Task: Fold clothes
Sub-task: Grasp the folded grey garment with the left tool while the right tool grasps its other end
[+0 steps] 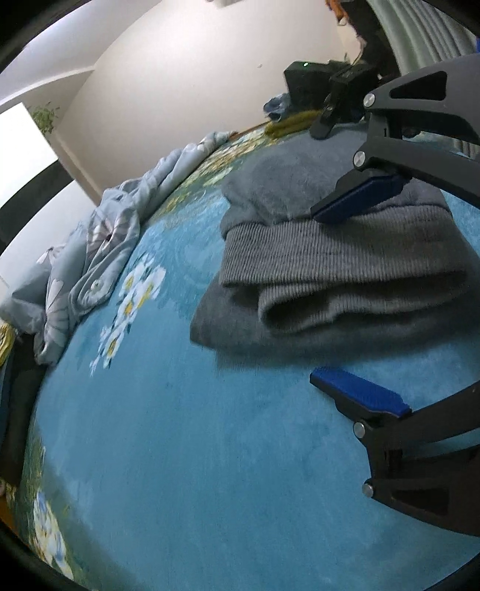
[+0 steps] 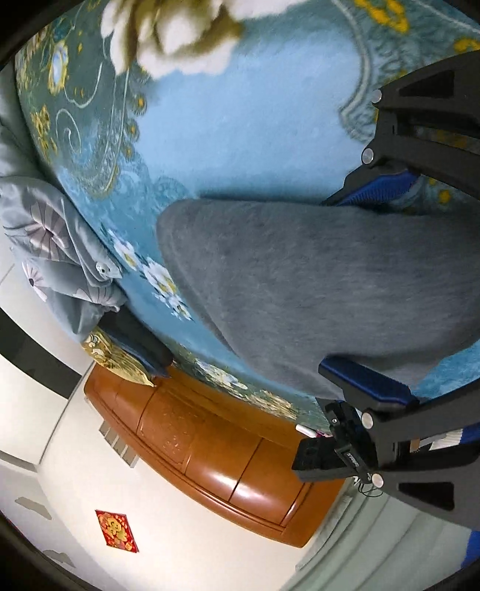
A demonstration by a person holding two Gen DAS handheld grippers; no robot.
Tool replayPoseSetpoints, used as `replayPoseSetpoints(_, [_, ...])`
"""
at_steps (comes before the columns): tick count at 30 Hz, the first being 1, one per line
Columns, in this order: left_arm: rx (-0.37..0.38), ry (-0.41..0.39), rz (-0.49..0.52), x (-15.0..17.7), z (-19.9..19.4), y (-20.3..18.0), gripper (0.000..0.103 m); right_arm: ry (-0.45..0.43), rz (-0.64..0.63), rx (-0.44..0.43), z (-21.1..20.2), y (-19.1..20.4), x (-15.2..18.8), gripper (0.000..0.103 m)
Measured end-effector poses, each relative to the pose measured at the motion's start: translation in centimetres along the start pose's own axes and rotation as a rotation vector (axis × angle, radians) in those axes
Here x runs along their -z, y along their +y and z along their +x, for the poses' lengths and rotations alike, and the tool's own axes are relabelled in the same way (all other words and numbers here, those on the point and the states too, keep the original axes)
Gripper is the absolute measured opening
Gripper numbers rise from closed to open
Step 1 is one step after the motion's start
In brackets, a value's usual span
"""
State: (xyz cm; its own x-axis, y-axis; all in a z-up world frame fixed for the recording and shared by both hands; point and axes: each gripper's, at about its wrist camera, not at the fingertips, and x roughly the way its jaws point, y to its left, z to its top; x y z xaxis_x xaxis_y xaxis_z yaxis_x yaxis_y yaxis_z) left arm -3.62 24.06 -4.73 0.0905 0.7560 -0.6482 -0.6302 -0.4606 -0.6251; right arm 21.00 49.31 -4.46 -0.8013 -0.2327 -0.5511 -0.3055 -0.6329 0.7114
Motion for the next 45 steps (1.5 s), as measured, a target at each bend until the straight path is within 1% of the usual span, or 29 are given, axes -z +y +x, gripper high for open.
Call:
replayPoseSetpoints(6, [0.036, 0.004, -0.014, 0.0, 0.4, -0.2, 0.080, 0.014, -0.013, 0.001, 0.8, 0.3, -0.4, 0.081])
replayPoseSetpoints(8, [0.030, -0.001, -0.014, 0.2, 0.3, -0.3, 0.075, 0.014, -0.014, 0.002, 0.8, 0.3, -0.5, 0.081])
replayPoseSetpoints(9, [0.035, -0.004, -0.021, 0.2, 0.3, -0.3, 0.069, 0.013, -0.014, 0.003, 0.8, 0.4, -0.4, 0.081])
replayPoseSetpoints(10, [0.042, -0.007, -0.029, 0.3, 0.2, -0.2, 0.065, 0.012, -0.014, 0.005, 0.8, 0.4, -0.4, 0.079])
replayPoseSetpoints(11, [0.043, -0.012, -0.036, 0.4, 0.1, -0.2, 0.064, 0.012, -0.015, 0.005, 0.7, 0.5, -0.4, 0.079])
replayPoseSetpoints(13, [0.050, -0.024, -0.048, 0.5, -0.1, 0.0, 0.054, 0.014, -0.011, 0.011, 0.7, 0.5, -0.5, 0.072])
replayPoseSetpoints(14, [0.058, -0.029, -0.054, 0.6, -0.2, 0.0, 0.052, 0.015, -0.005, 0.019, 0.6, 0.4, -0.6, 0.069])
replayPoseSetpoints(16, [0.059, -0.043, -0.064, 0.7, -0.4, -0.1, 0.043, 0.018, 0.008, 0.034, 0.5, 0.4, -0.8, 0.056])
replayPoseSetpoints(19, [0.043, -0.062, -0.064, 1.0, -0.9, -0.8, 0.037, 0.020, 0.038, 0.044, 0.2, 0.5, -1.0, 0.048])
replayPoseSetpoints(22, [0.019, -0.086, -0.029, 1.3, -2.1, -2.3, 0.033, 0.015, 0.035, 0.062, -0.3, 1.7, -1.1, 0.041])
replayPoseSetpoints(24, [0.029, -0.099, -0.022, 1.7, -3.4, -2.9, 0.032, 0.010, 0.018, 0.062, -1.0, 2.8, -1.0, 0.040])
replayPoseSetpoints(31, [0.067, -0.135, -0.004, 3.6, -7.3, -4.6, 0.031, -0.001, -0.019, 0.049, -4.1, 6.1, 0.5, 0.040])
replayPoseSetpoints(37, [0.086, -0.164, 0.066, 4.7, -10.0, -7.4, 0.031, -0.034, -0.085, 0.060, -7.9, 9.3, 2.0, 0.040])
replayPoseSetpoints(40, [0.110, -0.162, 0.101, 5.1, -10.4, -9.3, 0.031, -0.050, -0.088, 0.077, -9.8, 9.7, 2.5, 0.040])
replayPoseSetpoints(45, [0.136, -0.140, 0.156, 5.6, -9.8, -12.4, 0.032, -0.094, -0.098, 0.119, -13.8, 10.1, 3.1, 0.040])
